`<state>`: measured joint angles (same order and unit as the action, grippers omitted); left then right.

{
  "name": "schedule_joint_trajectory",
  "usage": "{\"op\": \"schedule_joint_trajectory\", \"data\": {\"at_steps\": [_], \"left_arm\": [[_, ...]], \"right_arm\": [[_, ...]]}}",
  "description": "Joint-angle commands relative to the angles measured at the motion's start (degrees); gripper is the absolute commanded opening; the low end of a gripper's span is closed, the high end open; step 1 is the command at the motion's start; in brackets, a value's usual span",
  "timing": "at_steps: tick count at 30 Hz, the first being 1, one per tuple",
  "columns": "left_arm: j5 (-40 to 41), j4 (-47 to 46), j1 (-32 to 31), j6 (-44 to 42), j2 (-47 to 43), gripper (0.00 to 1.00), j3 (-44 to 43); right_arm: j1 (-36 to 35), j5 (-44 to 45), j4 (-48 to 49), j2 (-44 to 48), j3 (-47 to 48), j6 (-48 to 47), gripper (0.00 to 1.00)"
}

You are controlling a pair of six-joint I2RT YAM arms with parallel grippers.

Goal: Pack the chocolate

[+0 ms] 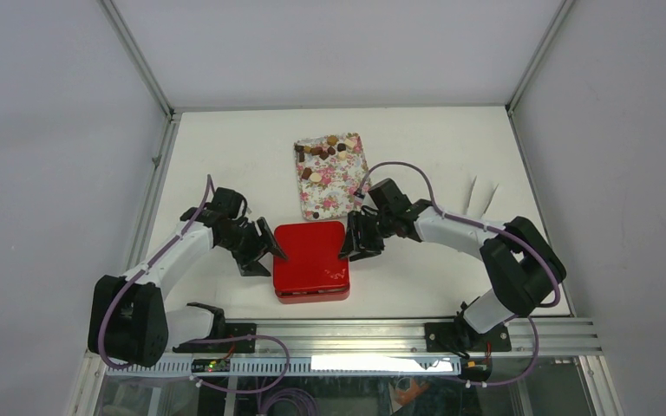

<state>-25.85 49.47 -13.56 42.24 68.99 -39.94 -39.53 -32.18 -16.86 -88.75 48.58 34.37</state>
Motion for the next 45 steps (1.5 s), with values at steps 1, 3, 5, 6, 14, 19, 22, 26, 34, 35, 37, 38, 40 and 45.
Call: {"op": "schedule_joint_trajectory", "data": {"at_steps": [1, 3, 5, 6, 14, 19, 22, 26, 34, 35, 37, 38, 40, 45], "left_arm": [[-0.65, -2.56, -0.50, 1.09, 0.69, 0.63, 0.54], [-1.03, -2.71, -0.50, 1.09, 0.79, 0.60, 0.65], [-1.46, -2.80, -0.50, 1.04, 0.88, 0.56, 0.74], [-1.79, -2.80, -0.50, 1.05, 0.78, 0.53, 0.85], [-7.53, -2.89, -0.50, 1.61, 0.39, 0.49, 2.75], [-8.94, -2.88, -0.49, 2.66, 0.18, 0.48, 3.58], [-8.56, -3.16, -0.50, 3.19, 0.29, 0.47, 3.64], [-8.51, -4.70, -0.50, 3.00, 2.29, 0.44, 3.65], [-6.22, -6.81, -0.46, 2.04, 6.19, 0.38, 0.66], [-5.43, -7.16, -0.49, 2.08, 6.41, 0.37, 0.46], [-4.69, -8.63, -0.43, 2.50, 7.47, 0.36, 0.22], [-4.55, -9.19, -0.42, 2.72, 8.15, 0.35, 0.03], [-4.37, -10.21, -0.41, 3.05, 9.28, 0.35, -0.51], [-2.43, -11.00, -0.41, 2.56, 10.98, 0.35, -3.68]], "right_arm": [[-0.54, 0.26, -0.20, 3.43, 0.35, -0.79, 0.46], [-0.57, 0.08, -0.32, 3.66, 0.11, -0.63, 0.46], [-0.49, -0.32, -0.45, 3.86, -0.16, -0.49, 0.44], [-0.54, -0.45, -0.52, 3.85, -0.29, -0.47, 0.43], [-0.94, -5.90, -3.02, 3.87, -1.51, -1.84, 0.44], [-1.15, -10.42, -2.66, 2.30, -3.17, -2.04, 0.50], [-1.17, -12.34, -0.80, 0.30, -3.97, -0.49, 0.50], [-1.16, -12.34, 1.44, -2.27, -4.54, 1.13, 0.46], [-1.08, -10.05, 1.37, -5.69, -3.36, 0.80, 0.38], [-1.08, -9.96, 1.35, -5.94, -3.23, 0.49, 0.38], [-0.94, -9.49, 0.54, -6.73, -2.32, -0.36, 0.37], [-0.94, -8.89, -0.16, -7.14, -1.65, -1.25, 0.37], [-0.50, -7.84, -1.15, -7.71, -0.23, -2.49, 0.36], [0.66, -6.03, -4.13, -9.92, 5.10, -6.13, 0.35]]}}
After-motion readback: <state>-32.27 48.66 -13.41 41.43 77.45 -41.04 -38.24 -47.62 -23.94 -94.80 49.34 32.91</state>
